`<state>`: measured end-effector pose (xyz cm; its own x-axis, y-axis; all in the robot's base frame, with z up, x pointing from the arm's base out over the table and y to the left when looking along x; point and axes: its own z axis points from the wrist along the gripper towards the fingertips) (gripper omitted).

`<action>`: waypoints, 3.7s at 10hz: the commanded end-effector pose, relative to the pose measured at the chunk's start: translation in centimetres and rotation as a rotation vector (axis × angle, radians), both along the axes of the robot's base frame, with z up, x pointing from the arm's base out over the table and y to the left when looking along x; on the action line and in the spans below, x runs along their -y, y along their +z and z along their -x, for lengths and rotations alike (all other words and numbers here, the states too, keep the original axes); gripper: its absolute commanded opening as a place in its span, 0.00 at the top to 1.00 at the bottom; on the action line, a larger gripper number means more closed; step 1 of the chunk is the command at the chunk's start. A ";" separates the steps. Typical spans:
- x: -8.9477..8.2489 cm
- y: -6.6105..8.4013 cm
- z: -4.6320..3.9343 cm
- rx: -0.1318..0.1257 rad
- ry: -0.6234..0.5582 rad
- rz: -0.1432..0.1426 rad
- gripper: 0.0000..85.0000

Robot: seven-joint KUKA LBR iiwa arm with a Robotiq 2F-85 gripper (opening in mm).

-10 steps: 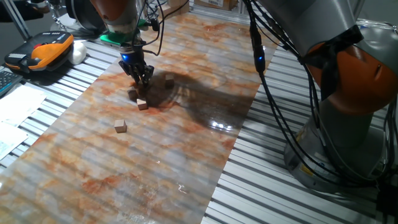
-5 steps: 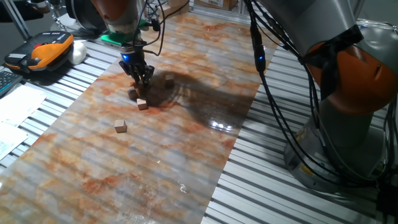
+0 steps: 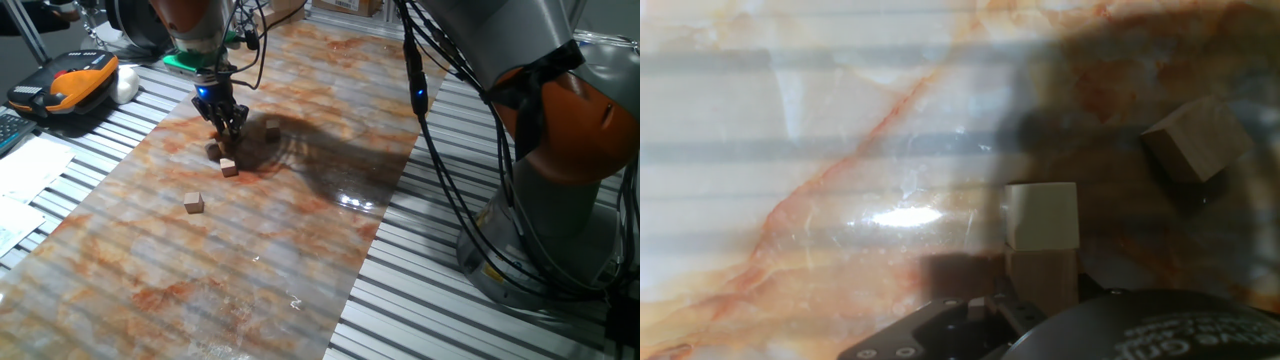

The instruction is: Stack the blocks into a pyramid shape

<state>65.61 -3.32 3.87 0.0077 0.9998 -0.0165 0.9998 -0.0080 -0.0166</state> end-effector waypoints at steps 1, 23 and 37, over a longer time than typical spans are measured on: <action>0.0 0.0 0.00 -0.001 0.001 0.001 0.60; -0.1 0.0 0.24 0.002 0.010 0.001 0.40; -2.9 2.3 -1.53 -0.043 -0.192 -0.016 0.40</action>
<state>67.17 -0.44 6.22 0.1616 0.9868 -0.0027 0.9852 -0.1615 -0.0580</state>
